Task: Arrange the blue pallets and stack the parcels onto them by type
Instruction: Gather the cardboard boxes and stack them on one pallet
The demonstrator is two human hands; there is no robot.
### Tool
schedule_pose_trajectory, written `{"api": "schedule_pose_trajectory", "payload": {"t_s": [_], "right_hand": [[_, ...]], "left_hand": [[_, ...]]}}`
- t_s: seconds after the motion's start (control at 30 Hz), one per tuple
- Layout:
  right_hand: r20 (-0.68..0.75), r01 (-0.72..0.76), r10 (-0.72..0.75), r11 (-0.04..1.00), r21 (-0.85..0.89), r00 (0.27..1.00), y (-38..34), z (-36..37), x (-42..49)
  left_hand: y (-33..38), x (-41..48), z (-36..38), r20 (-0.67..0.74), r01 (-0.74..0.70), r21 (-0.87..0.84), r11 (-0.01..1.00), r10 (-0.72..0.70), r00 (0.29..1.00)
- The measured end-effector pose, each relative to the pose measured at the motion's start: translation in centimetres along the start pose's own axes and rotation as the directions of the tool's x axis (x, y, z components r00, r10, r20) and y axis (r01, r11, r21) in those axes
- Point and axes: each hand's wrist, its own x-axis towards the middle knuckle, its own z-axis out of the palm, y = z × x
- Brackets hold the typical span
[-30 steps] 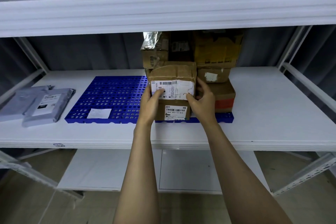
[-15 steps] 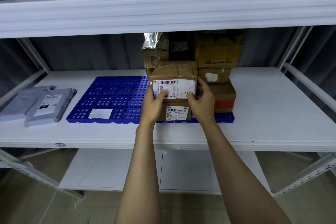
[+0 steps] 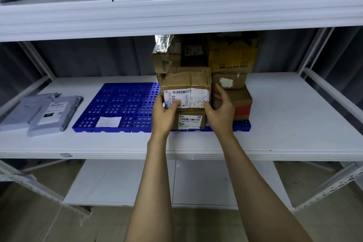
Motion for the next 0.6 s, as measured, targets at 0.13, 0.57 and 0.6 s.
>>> {"api": "schedule_pose_trajectory", "payload": {"t_s": [0.13,0.57,0.6], "right_hand": [[0.015,-0.011,0.010,1.000,0.025,1.000,0.04,-0.19,-0.29],[0.080,-0.014,0.011,1.000,0.027,0.997,0.26,-0.37,-0.45],[0.081,-0.008,0.006,1.000,0.023,0.997,0.26,-0.36,-0.41]], "left_hand": [[0.00,-0.49,0.01,-0.001,-0.012,0.001,1.000,0.012,1.000],[0.01,-1.12,0.23,0.006,-0.018,0.013,1.000,0.018,1.000],[-0.01,-1.06,0.26,0.006,-0.012,0.007,1.000,0.012,1.000]]}}
